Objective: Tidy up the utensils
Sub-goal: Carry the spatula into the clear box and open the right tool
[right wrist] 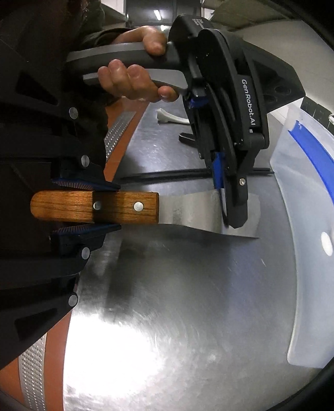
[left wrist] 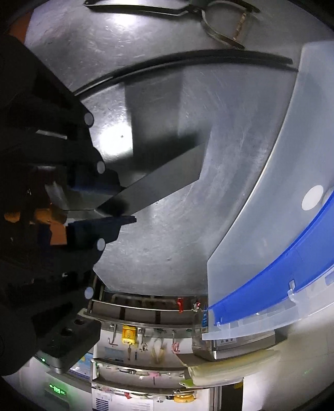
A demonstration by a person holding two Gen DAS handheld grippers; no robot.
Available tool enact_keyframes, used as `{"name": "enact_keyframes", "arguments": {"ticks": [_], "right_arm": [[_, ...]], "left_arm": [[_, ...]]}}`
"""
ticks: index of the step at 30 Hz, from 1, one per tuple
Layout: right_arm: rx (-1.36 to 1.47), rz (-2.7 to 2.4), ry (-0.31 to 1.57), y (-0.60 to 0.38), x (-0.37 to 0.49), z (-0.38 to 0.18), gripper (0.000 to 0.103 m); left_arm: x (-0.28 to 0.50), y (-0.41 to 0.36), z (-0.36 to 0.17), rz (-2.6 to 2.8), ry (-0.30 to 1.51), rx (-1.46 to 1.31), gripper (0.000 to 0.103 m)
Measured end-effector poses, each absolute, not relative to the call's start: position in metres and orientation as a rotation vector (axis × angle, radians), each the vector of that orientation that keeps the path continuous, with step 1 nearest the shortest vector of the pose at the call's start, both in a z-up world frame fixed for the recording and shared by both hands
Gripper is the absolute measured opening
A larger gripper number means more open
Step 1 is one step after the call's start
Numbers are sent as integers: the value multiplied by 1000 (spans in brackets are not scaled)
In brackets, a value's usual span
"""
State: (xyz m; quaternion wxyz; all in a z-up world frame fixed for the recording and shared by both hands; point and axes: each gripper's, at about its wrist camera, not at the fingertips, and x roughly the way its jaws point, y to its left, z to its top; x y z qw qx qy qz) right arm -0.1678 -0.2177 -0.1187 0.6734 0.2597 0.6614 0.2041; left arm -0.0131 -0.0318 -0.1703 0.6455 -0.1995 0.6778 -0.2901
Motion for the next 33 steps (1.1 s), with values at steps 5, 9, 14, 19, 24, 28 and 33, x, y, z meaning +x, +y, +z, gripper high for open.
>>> {"name": "enact_keyframes", "arguments": {"ticks": [5, 9, 14, 19, 24, 28, 33], "right_arm": [[543, 481, 1486, -210, -163, -112, 26], [471, 518, 1465, -196, -162, -99, 26], [379, 618, 1415, -168, -149, -71, 26], [275, 683, 1311, -143, -126, -37, 26], [215, 641, 1143, -156, -98, 13, 26], [160, 506, 1011, -194, -69, 59, 26], [129, 309, 997, -250, -21, 79, 26]], "left_arm": [[-20, -19, -162, -647, 1523, -489, 12], [-27, -1, -142, -629, 1483, -514, 12], [-41, 34, -98, -591, 1329, -520, 12], [-36, 60, -49, -567, 1148, -497, 12], [0, 47, 18, -661, 981, -409, 12], [39, 0, 69, -779, 874, -313, 12], [107, -89, 92, -892, 860, -199, 12]]}}
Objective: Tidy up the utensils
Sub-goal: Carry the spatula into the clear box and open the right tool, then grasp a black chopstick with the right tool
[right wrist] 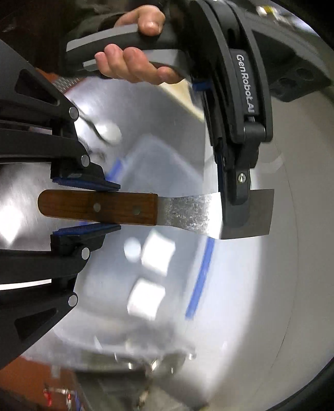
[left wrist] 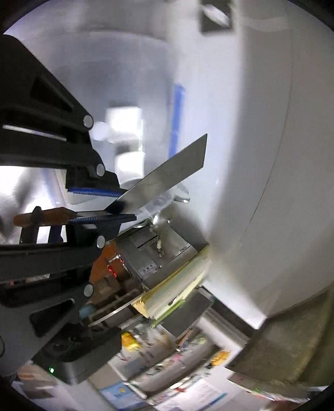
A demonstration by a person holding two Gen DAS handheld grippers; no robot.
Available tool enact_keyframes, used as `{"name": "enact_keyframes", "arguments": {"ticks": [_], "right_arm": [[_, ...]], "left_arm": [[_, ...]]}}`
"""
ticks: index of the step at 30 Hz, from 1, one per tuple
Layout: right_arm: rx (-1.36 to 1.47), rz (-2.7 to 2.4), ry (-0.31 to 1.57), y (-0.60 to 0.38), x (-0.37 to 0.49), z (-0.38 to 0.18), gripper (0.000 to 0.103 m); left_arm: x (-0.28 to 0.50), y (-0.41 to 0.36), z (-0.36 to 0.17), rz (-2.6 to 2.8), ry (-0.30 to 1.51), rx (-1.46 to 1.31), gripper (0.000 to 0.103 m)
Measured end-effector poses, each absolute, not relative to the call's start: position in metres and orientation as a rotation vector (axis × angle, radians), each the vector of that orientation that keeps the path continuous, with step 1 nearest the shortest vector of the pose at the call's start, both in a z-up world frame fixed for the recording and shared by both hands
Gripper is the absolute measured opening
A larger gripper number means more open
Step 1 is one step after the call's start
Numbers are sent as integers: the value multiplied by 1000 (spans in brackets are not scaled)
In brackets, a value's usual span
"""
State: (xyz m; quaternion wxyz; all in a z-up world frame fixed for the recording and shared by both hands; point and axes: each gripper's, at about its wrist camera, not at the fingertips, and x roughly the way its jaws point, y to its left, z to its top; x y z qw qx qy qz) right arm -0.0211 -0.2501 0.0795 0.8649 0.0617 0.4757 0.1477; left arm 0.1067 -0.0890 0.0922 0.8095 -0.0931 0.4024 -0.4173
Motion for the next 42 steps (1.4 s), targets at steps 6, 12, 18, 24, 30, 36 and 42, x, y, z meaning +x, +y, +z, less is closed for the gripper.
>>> {"name": "enact_keyframes", "arguments": {"ticks": [6, 12, 18, 24, 30, 36, 42], "right_arm": [[214, 173, 1129, -312, 21, 27, 27], [278, 112, 1259, -340, 59, -28, 26], [251, 63, 1411, -347, 94, -71, 26], [201, 45, 1527, -339, 113, -96, 26], [190, 16, 1588, -334, 118, -116, 26], [227, -11, 1420, -344, 108, -70, 28], [236, 313, 1106, -287, 20, 45, 47]], "left_arm": [[184, -178, 21, -929, 1125, -149, 12], [222, -218, -74, -905, 1354, -169, 12], [247, -239, -122, -845, 1474, -163, 11], [249, -240, -134, -813, 1507, -134, 12], [252, -223, -127, -731, 1478, -123, 36], [239, -181, -81, -710, 1352, -181, 40], [158, -72, 20, -770, 1039, -244, 64]]}}
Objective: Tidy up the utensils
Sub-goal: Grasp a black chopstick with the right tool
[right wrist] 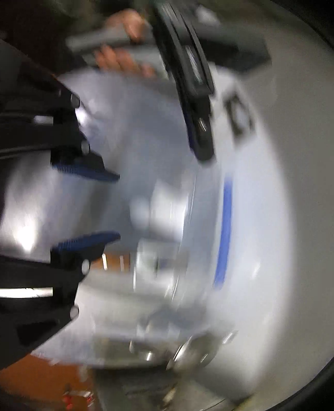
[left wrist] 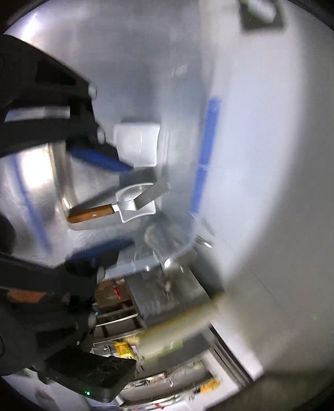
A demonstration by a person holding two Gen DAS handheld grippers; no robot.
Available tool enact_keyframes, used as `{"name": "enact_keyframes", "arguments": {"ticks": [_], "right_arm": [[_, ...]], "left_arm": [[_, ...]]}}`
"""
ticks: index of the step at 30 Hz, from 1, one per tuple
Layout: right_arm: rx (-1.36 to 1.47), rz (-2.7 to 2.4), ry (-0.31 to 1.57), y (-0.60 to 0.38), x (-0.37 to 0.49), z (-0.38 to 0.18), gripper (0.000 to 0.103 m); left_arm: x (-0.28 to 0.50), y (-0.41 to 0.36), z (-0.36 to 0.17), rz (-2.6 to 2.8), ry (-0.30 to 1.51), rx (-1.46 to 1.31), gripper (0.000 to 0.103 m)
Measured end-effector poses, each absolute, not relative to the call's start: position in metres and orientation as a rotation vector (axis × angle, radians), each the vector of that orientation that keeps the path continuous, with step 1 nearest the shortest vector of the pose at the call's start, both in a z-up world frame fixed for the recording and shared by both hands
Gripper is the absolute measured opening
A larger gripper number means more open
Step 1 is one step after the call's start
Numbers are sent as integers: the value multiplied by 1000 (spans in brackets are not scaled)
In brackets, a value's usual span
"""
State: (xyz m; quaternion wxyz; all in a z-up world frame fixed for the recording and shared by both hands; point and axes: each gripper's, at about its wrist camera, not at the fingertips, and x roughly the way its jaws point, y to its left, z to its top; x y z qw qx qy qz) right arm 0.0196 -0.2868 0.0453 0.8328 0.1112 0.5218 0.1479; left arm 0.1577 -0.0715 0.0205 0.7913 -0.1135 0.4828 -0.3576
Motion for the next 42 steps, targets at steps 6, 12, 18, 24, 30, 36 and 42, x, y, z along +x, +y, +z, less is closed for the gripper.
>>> {"name": "enact_keyframes", "arguments": {"ticks": [6, 12, 18, 24, 30, 36, 42], "right_arm": [[-20, 533, 1246, -162, -41, -18, 47], [-128, 507, 1448, -112, -51, -117, 46], [-153, 463, 1500, -92, -52, -128, 46], [-198, 417, 1532, -73, -58, -137, 46], [-176, 359, 1554, -71, -62, -144, 46], [-166, 278, 1549, -83, -66, -146, 46], [-149, 312, 1553, -70, -73, -144, 46]], "left_arm": [[77, 36, 12, -600, 965, -290, 64], [44, 97, -57, -449, 1134, -421, 64], [23, 125, -87, -410, 1185, -500, 64], [24, 127, -93, -434, 1186, -531, 64], [24, 123, -98, -478, 1200, -531, 64], [26, 119, -105, -497, 1220, -532, 64], [25, 117, -109, -507, 1237, -533, 64]]}}
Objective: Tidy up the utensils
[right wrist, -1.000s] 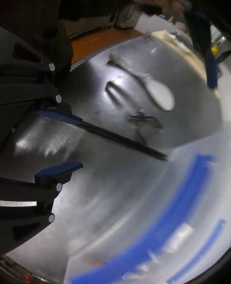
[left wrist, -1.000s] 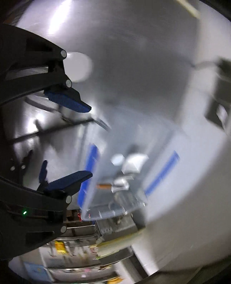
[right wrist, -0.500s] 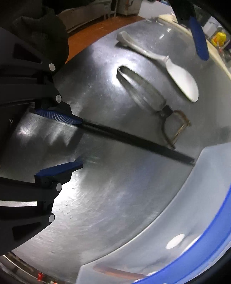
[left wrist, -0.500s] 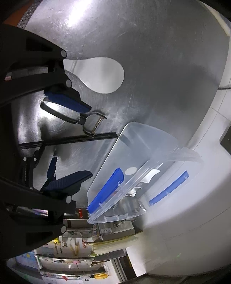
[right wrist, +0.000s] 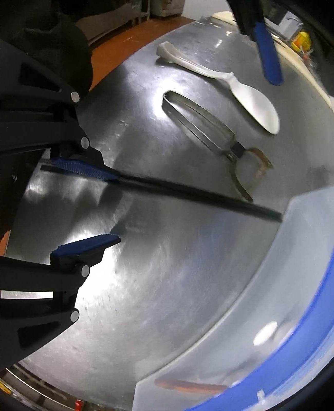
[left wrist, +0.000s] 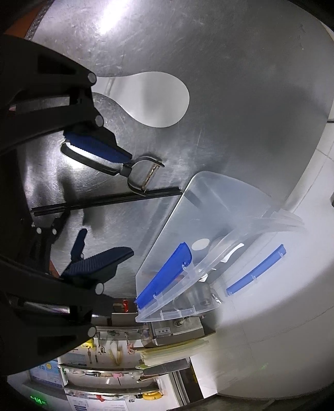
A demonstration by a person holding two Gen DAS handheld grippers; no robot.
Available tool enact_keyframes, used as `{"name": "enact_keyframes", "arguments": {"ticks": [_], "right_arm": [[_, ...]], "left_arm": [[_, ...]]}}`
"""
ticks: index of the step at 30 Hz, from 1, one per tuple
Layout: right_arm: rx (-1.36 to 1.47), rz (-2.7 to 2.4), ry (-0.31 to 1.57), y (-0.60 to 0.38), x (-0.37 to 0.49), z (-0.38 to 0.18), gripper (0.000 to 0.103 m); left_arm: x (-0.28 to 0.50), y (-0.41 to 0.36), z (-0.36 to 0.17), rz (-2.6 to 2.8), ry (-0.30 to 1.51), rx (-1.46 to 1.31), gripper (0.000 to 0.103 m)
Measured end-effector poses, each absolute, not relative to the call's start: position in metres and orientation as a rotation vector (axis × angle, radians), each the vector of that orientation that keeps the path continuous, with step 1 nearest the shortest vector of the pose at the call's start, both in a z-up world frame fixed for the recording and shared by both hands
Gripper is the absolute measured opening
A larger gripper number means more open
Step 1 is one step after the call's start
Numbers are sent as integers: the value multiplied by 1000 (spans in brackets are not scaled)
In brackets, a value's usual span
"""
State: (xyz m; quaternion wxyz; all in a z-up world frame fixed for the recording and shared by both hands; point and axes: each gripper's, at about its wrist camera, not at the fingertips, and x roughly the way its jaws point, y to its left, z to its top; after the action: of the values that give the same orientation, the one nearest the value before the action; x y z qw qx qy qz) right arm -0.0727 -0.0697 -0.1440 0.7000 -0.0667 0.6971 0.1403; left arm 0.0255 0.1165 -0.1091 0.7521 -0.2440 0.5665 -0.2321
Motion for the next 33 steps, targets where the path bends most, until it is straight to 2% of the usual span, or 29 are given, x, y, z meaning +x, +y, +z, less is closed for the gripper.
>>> {"name": "enact_keyframes", "arguments": {"ticks": [8, 10, 12, 17, 26, 31, 33], "right_arm": [[-177, 238, 1561, -69, -68, -156, 44], [-191, 255, 1552, -66, -69, -155, 29], [-211, 281, 1554, -65, -71, -154, 8], [-152, 292, 1574, -77, -75, -155, 7], [403, 400, 1604, -176, -82, -140, 7], [546, 467, 1606, -200, -97, -135, 7], [576, 490, 1606, -204, -102, -134, 7]], "left_arm": [[28, 115, -114, -519, 1257, -531, 64], [28, 115, -115, -519, 1261, -532, 64], [27, 113, -118, -520, 1270, -533, 64], [27, 101, -125, -553, 1309, -541, 64], [19, 40, -166, -728, 1522, -688, 64], [9, 4, -183, -719, 1595, -636, 64], [4, -8, -188, -712, 1610, -605, 59]]}}
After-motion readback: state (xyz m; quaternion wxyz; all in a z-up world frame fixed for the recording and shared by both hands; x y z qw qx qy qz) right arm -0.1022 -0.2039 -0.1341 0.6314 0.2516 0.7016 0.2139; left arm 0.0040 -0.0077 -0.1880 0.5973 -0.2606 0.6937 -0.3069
